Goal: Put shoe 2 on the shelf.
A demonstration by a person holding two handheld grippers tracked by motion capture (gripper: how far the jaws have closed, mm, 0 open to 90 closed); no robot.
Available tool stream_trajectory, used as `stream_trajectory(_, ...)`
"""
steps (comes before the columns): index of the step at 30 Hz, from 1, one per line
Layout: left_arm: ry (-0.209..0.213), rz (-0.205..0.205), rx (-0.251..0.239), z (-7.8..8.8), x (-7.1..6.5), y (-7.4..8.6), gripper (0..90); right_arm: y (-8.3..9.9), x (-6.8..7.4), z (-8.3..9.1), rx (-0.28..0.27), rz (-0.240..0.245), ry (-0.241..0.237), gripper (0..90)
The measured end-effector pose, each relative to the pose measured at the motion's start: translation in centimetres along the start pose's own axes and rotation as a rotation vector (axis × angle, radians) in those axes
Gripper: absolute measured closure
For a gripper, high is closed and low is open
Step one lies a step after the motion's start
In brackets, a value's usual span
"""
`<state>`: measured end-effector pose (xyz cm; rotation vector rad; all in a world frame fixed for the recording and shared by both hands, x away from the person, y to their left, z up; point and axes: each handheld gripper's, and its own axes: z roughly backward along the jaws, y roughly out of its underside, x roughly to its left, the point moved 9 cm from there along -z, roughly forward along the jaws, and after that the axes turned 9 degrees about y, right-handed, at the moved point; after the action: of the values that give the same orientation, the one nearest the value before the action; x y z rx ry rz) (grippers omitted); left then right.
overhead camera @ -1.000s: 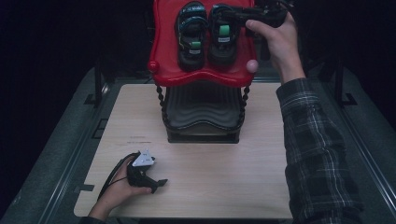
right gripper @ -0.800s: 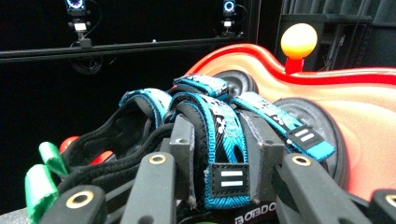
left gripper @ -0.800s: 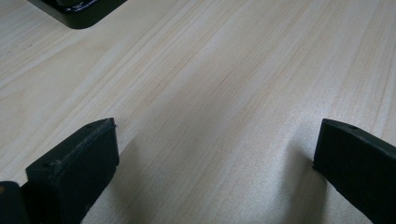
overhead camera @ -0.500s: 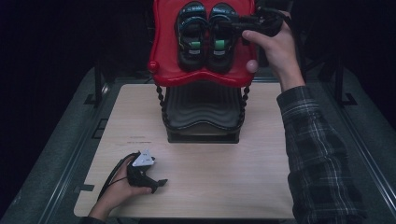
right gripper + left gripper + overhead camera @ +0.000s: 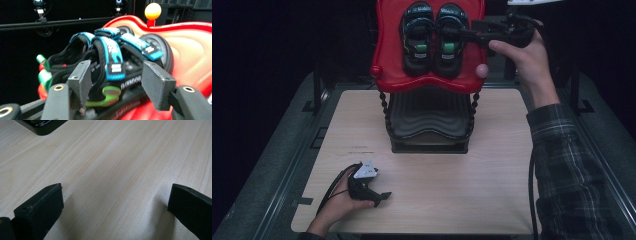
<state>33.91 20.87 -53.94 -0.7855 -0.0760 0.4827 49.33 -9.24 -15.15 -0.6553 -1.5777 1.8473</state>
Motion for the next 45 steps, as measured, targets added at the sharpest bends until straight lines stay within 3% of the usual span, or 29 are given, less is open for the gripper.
stream_trajectory(9, 0.001, 0.001, -0.001, 0.0, 0.0, 0.0, 0.0, 1.6, 0.4, 4.1, 0.006, 0.006, 0.016, 34.6)
stream_trajectory(22, -0.001, 0.004, 0.001, 0.0, 0.0, 0.0, 0.0, 5.7, 0.5, 7.9, 0.005, -0.008, 0.029, 31.7)
stream_trajectory(31, 0.0, 0.004, 0.002, 0.0, 0.0, 0.0, 0.0, 10.0, -0.1, 9.7, 0.015, -0.039, 0.06, 26.9)
stream_trajectory(45, -0.001, 0.007, -0.002, 0.0, 0.0, 0.0, 0.0, 17.3, -0.1, 11.6, 0.083, -0.075, 0.088, 23.7)
